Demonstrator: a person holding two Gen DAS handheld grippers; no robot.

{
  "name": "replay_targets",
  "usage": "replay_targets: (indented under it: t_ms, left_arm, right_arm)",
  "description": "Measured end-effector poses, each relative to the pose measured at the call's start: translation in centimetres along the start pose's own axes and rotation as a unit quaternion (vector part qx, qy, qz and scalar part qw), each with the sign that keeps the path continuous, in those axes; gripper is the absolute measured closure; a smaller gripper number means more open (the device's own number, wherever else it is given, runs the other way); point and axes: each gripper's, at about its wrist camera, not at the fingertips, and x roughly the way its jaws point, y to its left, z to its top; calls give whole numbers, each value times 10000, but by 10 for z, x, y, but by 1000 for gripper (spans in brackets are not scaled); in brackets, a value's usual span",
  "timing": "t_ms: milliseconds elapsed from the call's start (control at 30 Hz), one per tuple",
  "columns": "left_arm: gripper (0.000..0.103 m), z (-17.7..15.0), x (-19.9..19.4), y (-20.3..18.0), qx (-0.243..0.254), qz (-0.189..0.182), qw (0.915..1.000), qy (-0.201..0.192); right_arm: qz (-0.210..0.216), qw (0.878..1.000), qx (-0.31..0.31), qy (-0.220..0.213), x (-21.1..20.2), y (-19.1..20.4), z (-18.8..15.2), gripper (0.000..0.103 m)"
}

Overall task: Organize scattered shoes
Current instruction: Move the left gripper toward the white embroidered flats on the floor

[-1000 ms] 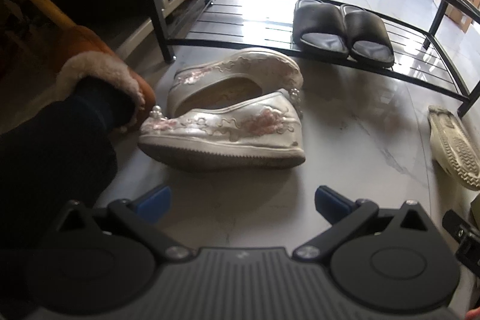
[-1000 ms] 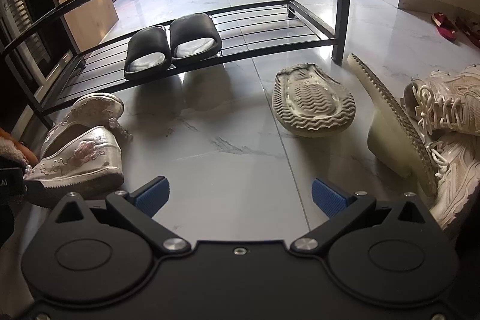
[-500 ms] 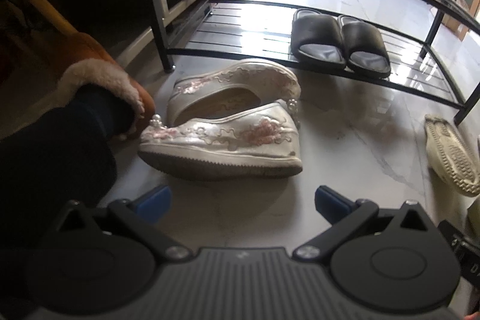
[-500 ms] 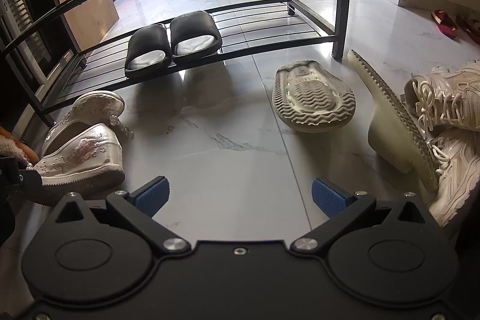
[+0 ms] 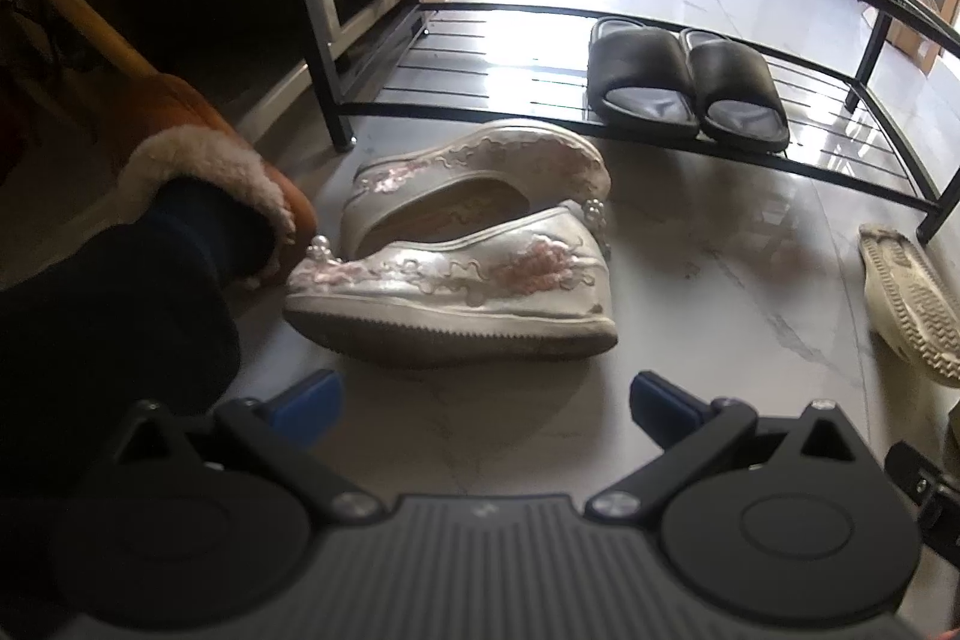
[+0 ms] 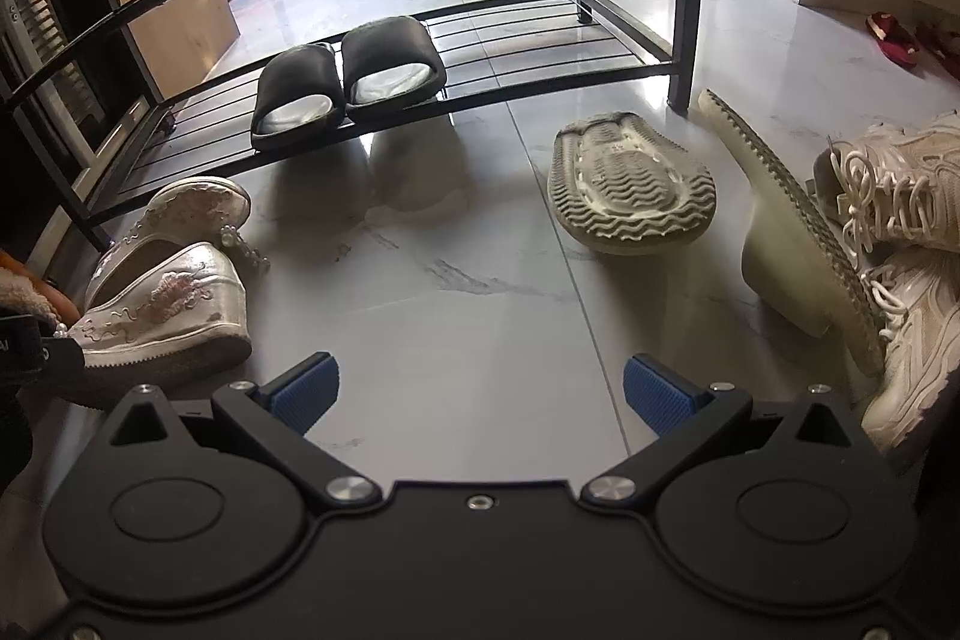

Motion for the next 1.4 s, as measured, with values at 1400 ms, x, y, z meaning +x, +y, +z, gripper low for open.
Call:
replay_targets:
  t_ms: [1400]
  left_arm:
    - [1,54,97,6,-267,-113,9991,-306]
  right_arm:
    - [-188,9998,14,62,7,-9,-13,0]
